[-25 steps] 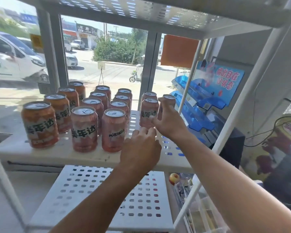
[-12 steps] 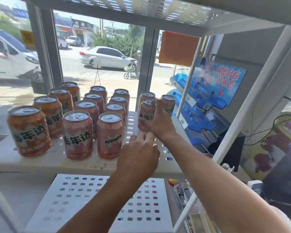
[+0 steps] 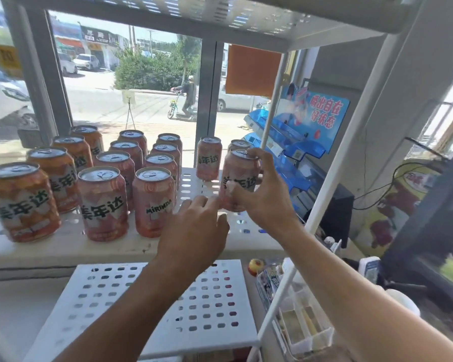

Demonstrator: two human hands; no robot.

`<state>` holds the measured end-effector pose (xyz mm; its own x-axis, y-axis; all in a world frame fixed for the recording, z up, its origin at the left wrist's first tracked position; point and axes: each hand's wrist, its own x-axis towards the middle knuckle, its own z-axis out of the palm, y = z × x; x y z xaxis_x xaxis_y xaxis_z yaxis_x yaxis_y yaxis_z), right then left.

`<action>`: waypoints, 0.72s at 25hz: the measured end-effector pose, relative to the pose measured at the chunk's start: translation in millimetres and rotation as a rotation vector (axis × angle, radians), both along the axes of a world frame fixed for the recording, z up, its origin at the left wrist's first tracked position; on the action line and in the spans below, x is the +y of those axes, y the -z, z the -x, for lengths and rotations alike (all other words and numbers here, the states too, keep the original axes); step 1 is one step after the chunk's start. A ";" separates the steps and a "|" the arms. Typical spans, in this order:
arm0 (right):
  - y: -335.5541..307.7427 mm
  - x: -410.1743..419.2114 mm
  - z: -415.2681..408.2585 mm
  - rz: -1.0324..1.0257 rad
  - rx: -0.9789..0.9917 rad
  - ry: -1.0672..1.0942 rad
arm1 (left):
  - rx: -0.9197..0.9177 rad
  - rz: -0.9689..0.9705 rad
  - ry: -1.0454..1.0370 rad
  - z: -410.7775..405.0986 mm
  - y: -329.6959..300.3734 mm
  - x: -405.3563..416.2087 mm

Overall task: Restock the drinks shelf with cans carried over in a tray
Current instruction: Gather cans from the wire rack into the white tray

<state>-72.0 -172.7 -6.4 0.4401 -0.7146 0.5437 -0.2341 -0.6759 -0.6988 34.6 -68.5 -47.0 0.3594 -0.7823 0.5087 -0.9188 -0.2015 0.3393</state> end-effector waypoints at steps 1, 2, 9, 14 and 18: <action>-0.7 9.2 10.6 -0.004 0.003 -0.006 | -0.013 0.007 -0.004 2.6 -1.7 2.4; -1.5 18.6 22.1 -0.006 0.014 -0.003 | -0.018 0.006 -0.006 7.0 -3.9 6.2; 2.8 80.3 121.3 -0.113 0.044 0.036 | 0.024 0.037 0.068 64.3 -9.4 36.6; 28.6 109.2 203.5 -0.203 0.040 0.159 | -0.003 0.002 0.198 129.5 3.5 45.7; 63.3 126.4 273.5 -0.318 0.021 0.266 | 0.036 -0.059 0.298 185.2 23.6 51.3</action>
